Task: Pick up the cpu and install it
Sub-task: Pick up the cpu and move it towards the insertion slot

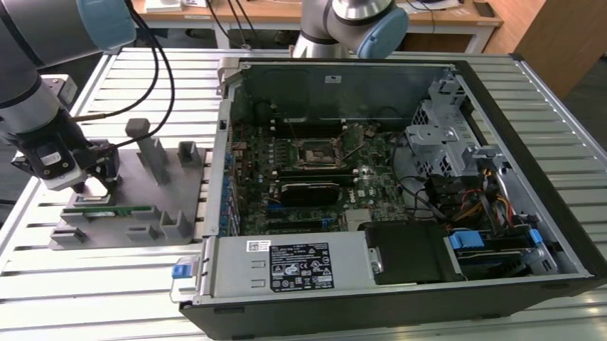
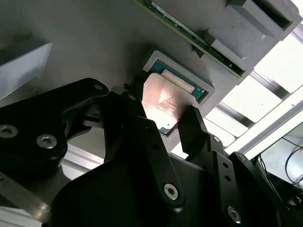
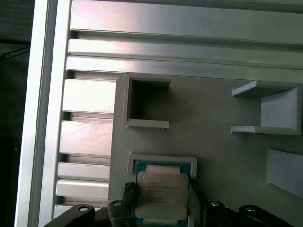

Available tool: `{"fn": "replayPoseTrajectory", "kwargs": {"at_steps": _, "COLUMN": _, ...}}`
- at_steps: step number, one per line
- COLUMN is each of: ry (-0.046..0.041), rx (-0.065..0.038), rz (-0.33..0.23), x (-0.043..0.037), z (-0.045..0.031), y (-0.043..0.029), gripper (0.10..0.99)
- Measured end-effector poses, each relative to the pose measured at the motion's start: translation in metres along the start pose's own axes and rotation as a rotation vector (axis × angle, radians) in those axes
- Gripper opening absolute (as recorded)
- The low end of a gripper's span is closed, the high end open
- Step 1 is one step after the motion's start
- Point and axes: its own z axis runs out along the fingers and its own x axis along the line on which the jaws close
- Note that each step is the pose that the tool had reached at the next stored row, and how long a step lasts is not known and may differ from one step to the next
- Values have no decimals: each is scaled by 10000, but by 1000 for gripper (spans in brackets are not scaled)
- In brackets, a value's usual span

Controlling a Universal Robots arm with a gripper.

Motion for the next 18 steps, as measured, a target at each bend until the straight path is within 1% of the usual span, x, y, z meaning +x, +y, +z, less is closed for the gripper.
{"fn": "replayPoseTrajectory", "kwargs": {"at_steps": 2, "ry": 3, "rx": 1, "rz": 1, "x": 0, "z": -1, "y": 0, "gripper": 545}}
{"fn": "replayPoseTrajectory", "kwargs": {"at_steps": 3, "ry": 3, "rx": 2, "rz": 1, "x": -1, "z": -1, "y": -1, "gripper": 525}}
{"fn": "replayPoseTrajectory", "kwargs": {"at_steps": 14, "ry": 1, "rx": 1, "rz": 0, "x": -3, "z": 2, "y": -1, "gripper": 525}}
{"fn": "replayPoseTrajectory", "kwargs": {"at_steps": 16, "ry": 2, "rx": 2, "rz": 0, "x": -3, "z": 6, "y": -1, "gripper": 537}}
{"fn": "replayPoseTrajectory", "kwargs": {"at_steps": 17, "ry": 2, "rx": 2, "rz": 0, "x": -3, "z": 6, "y": -1, "gripper": 600}}
{"fn": "replayPoseTrajectory", "kwargs": {"at_steps": 18, "ry": 3, "rx": 2, "rz": 0, "x": -3, "z": 7, "y": -1, "gripper": 600}}
